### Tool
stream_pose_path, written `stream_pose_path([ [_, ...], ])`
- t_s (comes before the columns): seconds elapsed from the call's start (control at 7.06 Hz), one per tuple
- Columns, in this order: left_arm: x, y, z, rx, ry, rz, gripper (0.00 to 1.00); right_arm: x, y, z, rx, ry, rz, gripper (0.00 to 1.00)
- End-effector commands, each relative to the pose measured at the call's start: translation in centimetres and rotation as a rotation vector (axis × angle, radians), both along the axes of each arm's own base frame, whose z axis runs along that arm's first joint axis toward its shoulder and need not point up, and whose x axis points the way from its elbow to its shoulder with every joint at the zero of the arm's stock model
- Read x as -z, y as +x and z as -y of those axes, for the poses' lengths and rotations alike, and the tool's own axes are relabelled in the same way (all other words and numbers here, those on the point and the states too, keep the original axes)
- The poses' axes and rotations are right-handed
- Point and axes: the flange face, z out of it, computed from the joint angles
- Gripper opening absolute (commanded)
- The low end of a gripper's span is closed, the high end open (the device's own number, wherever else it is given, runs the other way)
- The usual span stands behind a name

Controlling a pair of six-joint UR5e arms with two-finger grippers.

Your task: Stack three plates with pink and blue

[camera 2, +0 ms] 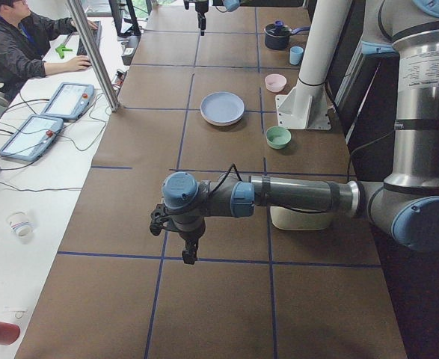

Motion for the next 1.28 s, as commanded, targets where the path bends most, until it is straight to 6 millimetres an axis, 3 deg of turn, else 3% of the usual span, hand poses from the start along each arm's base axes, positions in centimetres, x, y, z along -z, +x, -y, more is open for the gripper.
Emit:
stream_pose_path([
  [0.0,-1.2,-0.3,-0.5,0.009,-0.027,-0.006,1.00,-11.0,10.0,-0.3,0.073,0.016,-0.012,1.00],
  [0.14,-1.2,-0.3,-0.5,0.008,-0.026,-0.007,1.00,-14.1,13.0,-0.8,0.059,-0.005,-0.015,1.00],
  [0.28,-1.2,-0.3,-0.5,0.010,-0.027,-0.006,1.00,-17.3,15.9,-3.2,0.013,-0.059,-0.021,1.00],
  [0.71,-1.8,-0.4,-1.4,0.010,-0.037,-0.010,1.00,-19.4,17.3,-5.5,-0.019,-0.112,-0.018,1.00],
  [0.85,-2.0,-0.4,-1.5,0.010,-0.039,-0.010,1.00,-19.6,19.9,-5.9,-0.070,-0.118,-0.013,1.00],
  [1.13,-2.1,-0.4,-1.5,0.009,-0.039,-0.008,1.00,-19.8,21.2,-6.2,-0.097,-0.137,0.003,1.00],
])
